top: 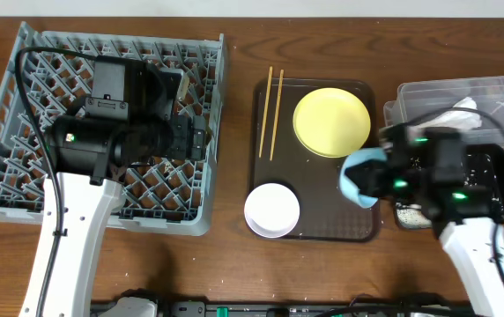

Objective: Sort waste into correct bins and load items into the dishwasher
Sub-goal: 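Return the blue bowl to the dark tray with the right gripper, then reach the left gripper to the chopsticks and grasp one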

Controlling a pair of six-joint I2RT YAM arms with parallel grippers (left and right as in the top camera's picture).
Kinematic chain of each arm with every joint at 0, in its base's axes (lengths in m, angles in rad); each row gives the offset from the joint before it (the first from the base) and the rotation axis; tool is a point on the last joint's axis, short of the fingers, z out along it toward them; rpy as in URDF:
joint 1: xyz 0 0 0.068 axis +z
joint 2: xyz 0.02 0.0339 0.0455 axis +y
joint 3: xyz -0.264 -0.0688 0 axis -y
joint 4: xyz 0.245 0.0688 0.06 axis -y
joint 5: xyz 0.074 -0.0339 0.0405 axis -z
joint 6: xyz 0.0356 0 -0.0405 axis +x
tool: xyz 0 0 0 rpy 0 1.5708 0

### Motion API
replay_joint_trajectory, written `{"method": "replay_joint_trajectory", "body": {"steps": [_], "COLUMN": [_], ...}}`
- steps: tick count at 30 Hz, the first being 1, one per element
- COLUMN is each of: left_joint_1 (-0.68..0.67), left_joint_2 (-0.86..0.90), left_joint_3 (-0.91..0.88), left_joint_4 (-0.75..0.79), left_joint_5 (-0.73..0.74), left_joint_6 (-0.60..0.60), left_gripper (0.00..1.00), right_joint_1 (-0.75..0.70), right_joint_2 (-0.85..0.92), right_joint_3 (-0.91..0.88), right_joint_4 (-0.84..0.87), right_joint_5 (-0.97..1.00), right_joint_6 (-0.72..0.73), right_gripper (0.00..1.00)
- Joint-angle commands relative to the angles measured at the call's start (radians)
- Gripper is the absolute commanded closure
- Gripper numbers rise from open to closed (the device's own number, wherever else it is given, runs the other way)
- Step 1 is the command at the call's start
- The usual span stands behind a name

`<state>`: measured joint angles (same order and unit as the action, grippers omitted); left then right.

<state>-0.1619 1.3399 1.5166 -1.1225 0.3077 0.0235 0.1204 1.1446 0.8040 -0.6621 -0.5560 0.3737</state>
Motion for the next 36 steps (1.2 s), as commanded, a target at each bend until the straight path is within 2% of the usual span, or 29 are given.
{"method": "replay_joint_trajectory", "body": {"steps": [1,8,9,11,14,16,22,27,32,36], "left_joint_1": [-0.003,-0.003,-0.003,-0.003,-0.003,-0.003,-0.026,-0.133,-0.257,-0.311], "left_joint_2": [0.005,0.005,0.005,0.005,0.006,0.008,0.053,0.157,0.343,0.473], "left_joint_3": [0.004,0.004,0.004,0.004,0.004,0.004,0.004,0.009,0.084,0.107], "left_joint_4": [0.0,0.01,0.01,0.011,0.03,0.041,0.072,0.132,0.177,0.274], "left_joint_5": [-0.006,-0.006,-0.006,-0.006,-0.006,-0.006,-0.006,-0.011,-0.135,-0.196], "left_joint_6": [0.006,0.006,0.006,0.0,-0.031,-0.045,-0.049,-0.067,-0.069,-0.066], "left_gripper": [0.1,0.1,0.1,0.1,0.1,0.11,0.11,0.14,0.18,0.26], "right_joint_1": [0.144,0.314,0.327,0.346,0.35,0.336,0.247,0.104,-0.018,-0.042], "right_joint_2": [0.058,0.25,0.267,0.287,0.283,0.276,0.261,0.262,0.262,0.262], "right_joint_3": [0.024,0.027,0.031,0.047,0.095,0.145,0.348,0.503,0.539,0.537], "right_joint_4": [-0.01,-0.011,-0.013,-0.034,-0.082,-0.116,-0.215,-0.286,-0.3,-0.327], "right_joint_5": [0.346,0.409,0.409,0.409,0.389,0.35,0.312,0.312,0.24,0.211], "right_joint_6": [0.016,0.034,0.033,0.031,-0.003,-0.024,-0.023,-0.013,0.008,0.007], "right_gripper": [0.99,0.99,0.96,0.82,0.55,0.48,0.4,0.36,0.34,0.32]}}
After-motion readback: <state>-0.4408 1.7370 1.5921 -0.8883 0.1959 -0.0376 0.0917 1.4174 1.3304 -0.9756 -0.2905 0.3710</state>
